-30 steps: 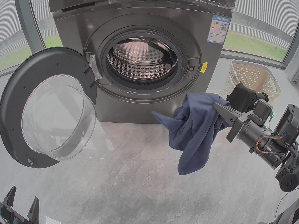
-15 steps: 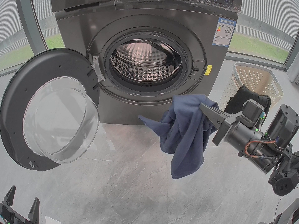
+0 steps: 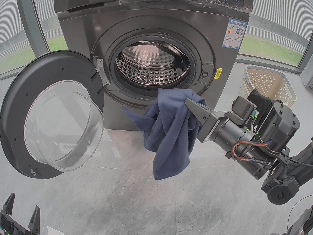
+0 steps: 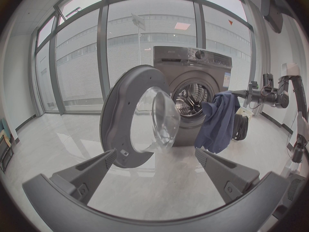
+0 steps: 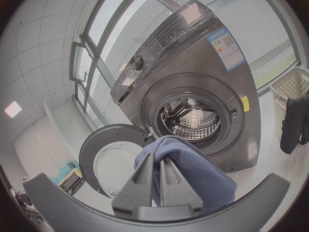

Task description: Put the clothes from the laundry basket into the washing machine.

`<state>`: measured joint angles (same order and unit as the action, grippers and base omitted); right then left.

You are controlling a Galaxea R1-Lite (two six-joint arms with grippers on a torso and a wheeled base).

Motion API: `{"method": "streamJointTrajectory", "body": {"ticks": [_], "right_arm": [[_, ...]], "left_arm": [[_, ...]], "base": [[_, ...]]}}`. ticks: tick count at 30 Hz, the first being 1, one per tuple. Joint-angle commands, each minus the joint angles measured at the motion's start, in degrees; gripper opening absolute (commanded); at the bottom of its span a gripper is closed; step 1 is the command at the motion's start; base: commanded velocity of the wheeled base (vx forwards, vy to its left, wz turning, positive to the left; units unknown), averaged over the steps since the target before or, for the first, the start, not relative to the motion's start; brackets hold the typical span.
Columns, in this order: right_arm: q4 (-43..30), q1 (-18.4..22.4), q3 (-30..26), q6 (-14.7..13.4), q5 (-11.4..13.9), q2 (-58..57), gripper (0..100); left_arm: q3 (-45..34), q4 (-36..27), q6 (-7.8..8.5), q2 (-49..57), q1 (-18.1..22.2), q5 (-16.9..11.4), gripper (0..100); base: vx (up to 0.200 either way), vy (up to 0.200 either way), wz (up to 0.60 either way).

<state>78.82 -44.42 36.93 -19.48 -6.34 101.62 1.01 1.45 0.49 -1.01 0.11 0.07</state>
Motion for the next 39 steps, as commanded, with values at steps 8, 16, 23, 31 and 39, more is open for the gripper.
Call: {"method": "streamJointTrajectory", "body": {"ticks": [8,16,23,31,39], "right_arm": [[-0.2,-0.8,6.8,0.4,3.1,4.2,0],[-0.2,1.7,13.5,3.4,0.5,9.5,0],[0.0,1.9,15.0,3.6,0.2,9.6,0],[-0.3,1.4,15.5,4.6,0.7,9.3,0],[-0.2,1.2,15.3,4.8,0.7,9.1,0]], "left_arm": [[6.6,0.3,-0.93,-8.4,0.1,-16.9,100],[7.7,8.2,-0.40,-27.7,-0.1,-29.1,100],[7.7,23.6,-0.05,-47.2,-7.4,-29.8,100],[8.2,30.8,-0.84,-58.8,-15.1,-26.2,100],[8.7,35.6,-1.28,-66.2,-16.7,-25.8,100]], "base": [[0.000,0.000,0.00],[0.000,0.000,0.00],[0.000,0.000,0.00],[0.000,0.000,0.00],[0.000,0.000,0.00]]}}
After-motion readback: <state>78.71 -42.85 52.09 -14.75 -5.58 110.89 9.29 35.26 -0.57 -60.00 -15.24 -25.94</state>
